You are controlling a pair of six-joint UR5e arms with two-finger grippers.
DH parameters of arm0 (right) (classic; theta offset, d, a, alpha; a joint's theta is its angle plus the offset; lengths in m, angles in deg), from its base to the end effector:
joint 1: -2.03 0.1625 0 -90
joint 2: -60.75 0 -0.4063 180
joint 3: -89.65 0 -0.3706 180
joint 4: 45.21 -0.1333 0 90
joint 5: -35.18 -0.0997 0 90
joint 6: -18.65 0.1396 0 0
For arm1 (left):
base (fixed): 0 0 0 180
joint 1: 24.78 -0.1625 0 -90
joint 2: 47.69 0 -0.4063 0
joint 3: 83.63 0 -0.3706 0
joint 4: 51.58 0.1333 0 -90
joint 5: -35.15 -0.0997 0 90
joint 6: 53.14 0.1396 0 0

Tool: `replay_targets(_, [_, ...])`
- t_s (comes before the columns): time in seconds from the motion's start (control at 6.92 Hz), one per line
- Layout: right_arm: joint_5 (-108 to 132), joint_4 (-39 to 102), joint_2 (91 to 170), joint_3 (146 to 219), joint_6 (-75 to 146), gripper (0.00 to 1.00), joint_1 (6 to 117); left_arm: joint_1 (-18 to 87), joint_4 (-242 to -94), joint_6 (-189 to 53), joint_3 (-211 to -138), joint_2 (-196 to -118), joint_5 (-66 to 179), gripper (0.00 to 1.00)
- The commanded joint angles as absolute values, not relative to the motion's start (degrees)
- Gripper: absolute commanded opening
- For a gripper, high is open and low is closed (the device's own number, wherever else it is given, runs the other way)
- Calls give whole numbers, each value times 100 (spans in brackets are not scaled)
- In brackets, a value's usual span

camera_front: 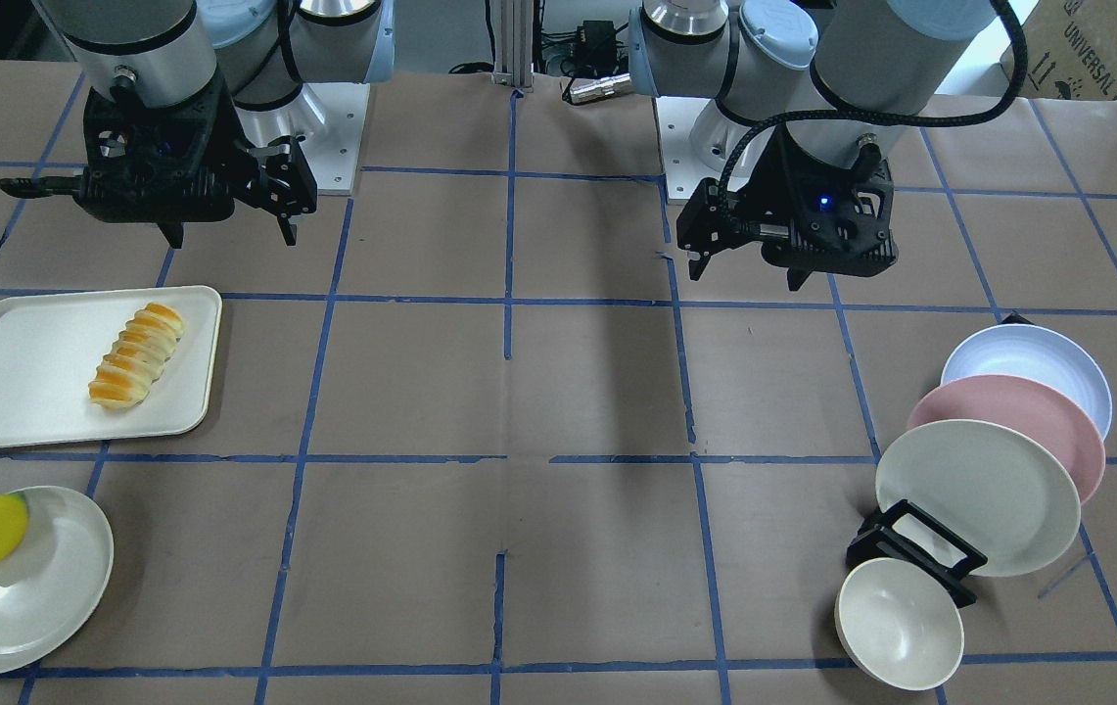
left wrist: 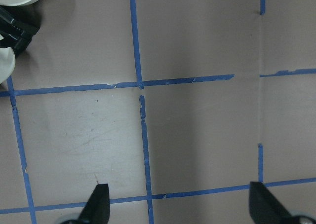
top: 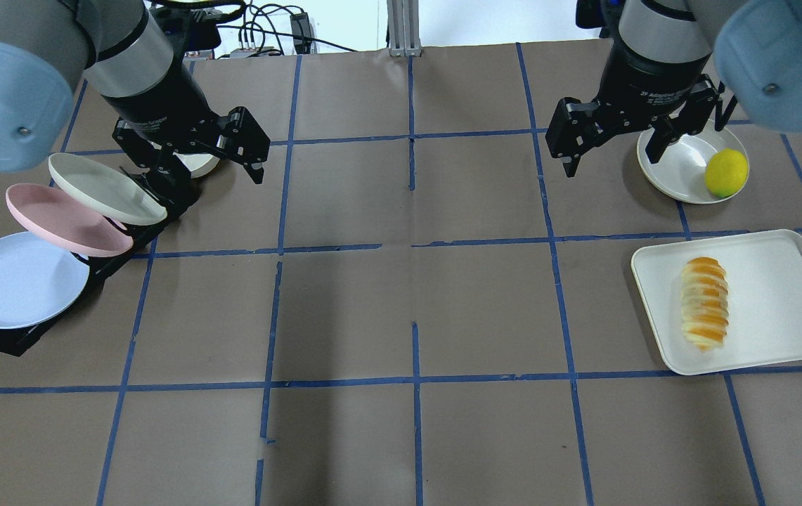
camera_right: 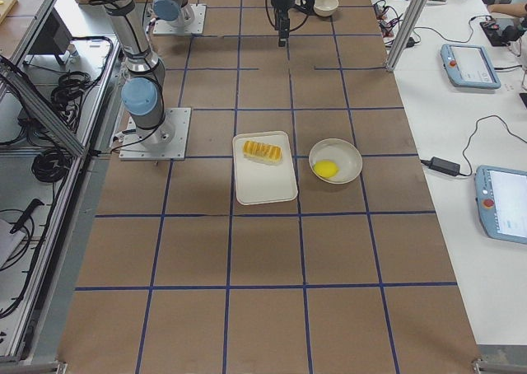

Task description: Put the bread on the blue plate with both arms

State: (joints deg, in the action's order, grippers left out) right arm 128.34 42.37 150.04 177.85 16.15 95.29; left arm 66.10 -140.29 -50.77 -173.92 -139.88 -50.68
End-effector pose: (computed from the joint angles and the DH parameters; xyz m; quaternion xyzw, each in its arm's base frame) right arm 0.1522 -0.4641 0.4342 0.0505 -0.9983 -0.0114 0.0276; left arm -0.1508 -0.4803 0.4112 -0.0280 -0.9989 -0.0099 0.0365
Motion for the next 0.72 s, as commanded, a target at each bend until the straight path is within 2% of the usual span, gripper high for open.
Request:
replay_targets(0.0, [12834,4241,15005,17798,1619,100,9529,6601,-14026,-5068,-17381,-14023,-5063,100])
replay_targets(0.29, [12834,4285,14987,17815,1592,100,9502,6427,-14026,-4815,-17389,-13980,-5063,100])
replay_targets(0.58, [13114,4540,15013,18042,1584,100,9066,5631,-14148,-3293,-17381,-13866,-5142,100])
